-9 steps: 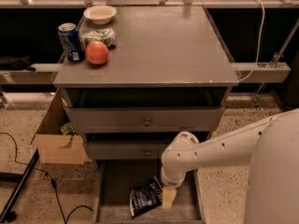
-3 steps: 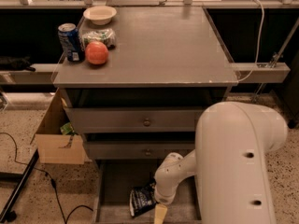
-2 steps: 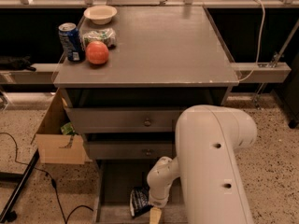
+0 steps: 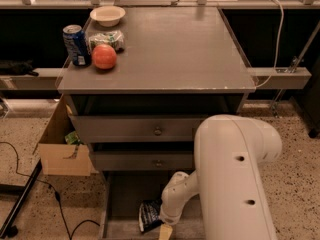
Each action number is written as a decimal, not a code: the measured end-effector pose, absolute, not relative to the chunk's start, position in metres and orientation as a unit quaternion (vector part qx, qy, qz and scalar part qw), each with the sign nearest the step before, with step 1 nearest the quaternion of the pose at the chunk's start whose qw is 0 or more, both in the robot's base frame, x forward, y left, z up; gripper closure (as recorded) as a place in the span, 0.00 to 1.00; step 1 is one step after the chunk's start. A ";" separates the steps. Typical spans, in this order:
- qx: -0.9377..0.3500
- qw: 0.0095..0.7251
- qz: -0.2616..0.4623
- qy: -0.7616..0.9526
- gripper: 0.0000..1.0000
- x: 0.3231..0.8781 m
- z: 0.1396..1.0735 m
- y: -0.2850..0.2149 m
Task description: Pick blue chip bag from bottom drawer and place on counter
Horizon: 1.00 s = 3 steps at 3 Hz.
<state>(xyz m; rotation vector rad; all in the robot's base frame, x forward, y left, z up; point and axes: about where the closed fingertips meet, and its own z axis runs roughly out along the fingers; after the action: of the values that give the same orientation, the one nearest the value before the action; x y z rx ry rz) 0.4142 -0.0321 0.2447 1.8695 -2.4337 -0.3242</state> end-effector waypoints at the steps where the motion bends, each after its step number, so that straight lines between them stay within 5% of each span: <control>1: 0.590 -0.011 -0.115 -0.799 0.00 0.424 0.247 -0.032; 3: 0.573 -0.063 -0.107 -0.810 0.00 0.441 0.259 -0.039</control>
Offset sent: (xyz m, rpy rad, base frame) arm 0.0327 -0.0075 0.0290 0.1609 -0.2611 -0.1708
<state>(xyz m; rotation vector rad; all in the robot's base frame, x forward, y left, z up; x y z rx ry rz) 0.4414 -0.0390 0.2594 1.8753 -2.6540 -0.3512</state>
